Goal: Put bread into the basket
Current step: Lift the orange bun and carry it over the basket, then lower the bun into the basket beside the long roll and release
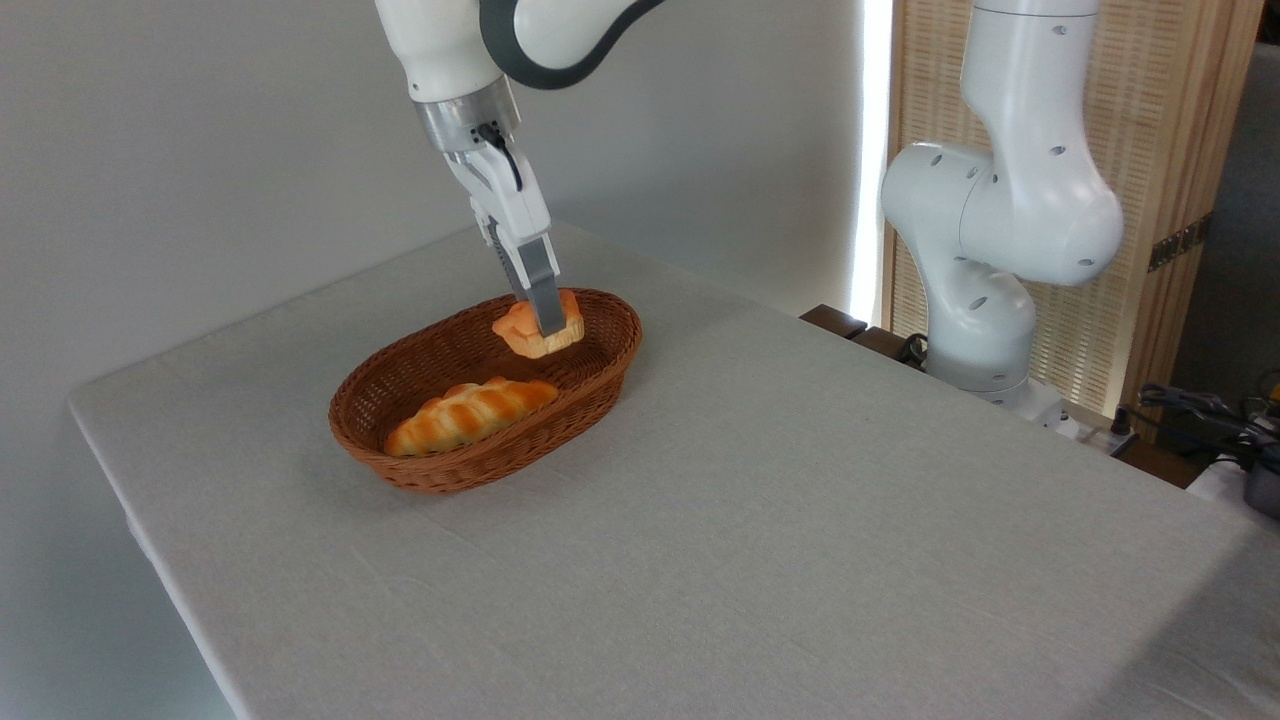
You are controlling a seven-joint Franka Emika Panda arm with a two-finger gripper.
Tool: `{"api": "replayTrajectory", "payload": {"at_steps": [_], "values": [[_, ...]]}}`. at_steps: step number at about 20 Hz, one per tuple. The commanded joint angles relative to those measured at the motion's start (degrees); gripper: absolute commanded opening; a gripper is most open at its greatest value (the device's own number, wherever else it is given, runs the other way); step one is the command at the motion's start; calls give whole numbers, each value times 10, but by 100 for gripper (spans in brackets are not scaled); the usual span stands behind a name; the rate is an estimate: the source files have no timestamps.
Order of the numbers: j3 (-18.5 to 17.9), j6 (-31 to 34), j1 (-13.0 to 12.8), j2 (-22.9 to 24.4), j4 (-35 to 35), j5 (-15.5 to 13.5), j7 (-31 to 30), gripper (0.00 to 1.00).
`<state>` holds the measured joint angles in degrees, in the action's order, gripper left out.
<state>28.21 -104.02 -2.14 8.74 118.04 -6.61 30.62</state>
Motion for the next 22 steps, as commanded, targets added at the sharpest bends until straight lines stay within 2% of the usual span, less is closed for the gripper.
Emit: {"api": "replayTrajectory", "payload": {"at_steps": [1,22], "values": [[3,-15,2,1,8,-3,4,100],[-5,-14,6,1,-11,1,8,100]]}}
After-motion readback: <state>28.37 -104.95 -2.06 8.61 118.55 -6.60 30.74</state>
